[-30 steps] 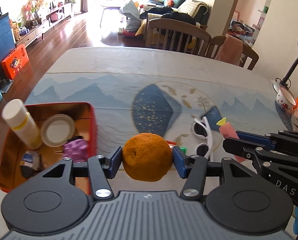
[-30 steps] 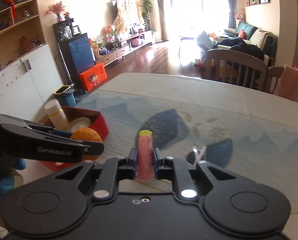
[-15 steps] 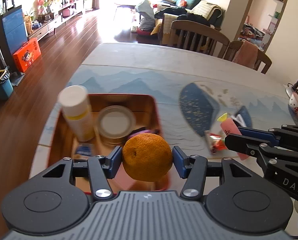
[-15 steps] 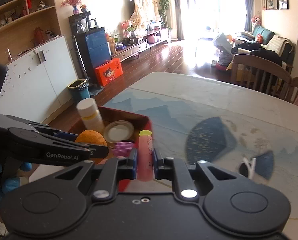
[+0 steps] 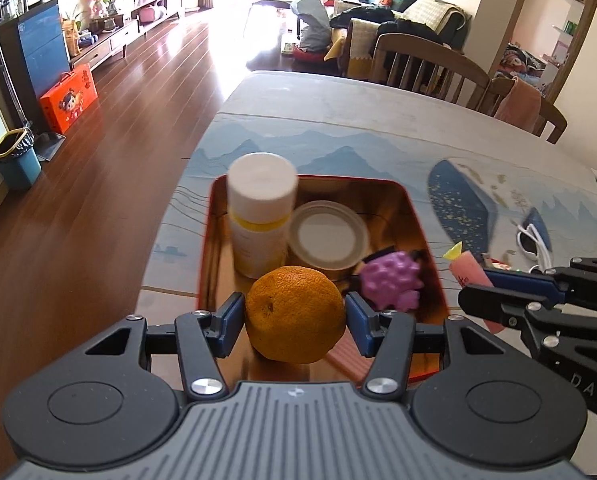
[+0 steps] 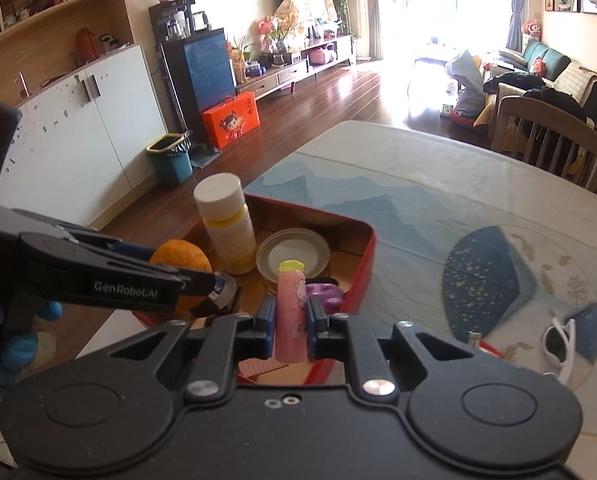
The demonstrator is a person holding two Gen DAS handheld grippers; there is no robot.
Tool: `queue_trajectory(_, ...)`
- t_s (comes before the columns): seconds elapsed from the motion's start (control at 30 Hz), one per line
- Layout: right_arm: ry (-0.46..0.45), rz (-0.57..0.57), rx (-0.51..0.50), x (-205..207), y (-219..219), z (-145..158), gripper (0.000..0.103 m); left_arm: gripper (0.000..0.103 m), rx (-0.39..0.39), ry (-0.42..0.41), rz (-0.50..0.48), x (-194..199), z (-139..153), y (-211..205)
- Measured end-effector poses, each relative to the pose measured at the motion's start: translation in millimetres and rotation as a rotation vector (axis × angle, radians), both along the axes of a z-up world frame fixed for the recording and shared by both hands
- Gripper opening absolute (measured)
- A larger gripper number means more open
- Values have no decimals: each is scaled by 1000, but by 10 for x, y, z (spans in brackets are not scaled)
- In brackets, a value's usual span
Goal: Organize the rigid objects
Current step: 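Carry pink tube and orange to the red tin and lower them inside, then open right gripper to release pink tube while left gripper releases the orange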
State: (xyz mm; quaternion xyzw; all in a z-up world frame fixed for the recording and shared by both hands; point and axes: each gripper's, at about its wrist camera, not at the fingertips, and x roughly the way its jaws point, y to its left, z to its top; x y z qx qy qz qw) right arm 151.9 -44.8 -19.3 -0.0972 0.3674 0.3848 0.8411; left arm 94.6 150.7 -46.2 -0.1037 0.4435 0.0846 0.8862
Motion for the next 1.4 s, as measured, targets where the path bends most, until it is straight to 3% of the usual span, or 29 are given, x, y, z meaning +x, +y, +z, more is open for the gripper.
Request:
queue_trajectory(0.47, 64, 55, -110, 85, 506, -394, 15, 54, -11, 19, -28, 174, -161, 223)
queue_trajectory(1.0, 70, 97, -191, 120, 682, -600, 16, 54, -22, 26, -39, 332, -215, 307)
queue_trajectory(1.4, 80, 129, -153, 6, 538, -479, 31, 54, 1, 13, -21, 454, -230, 266)
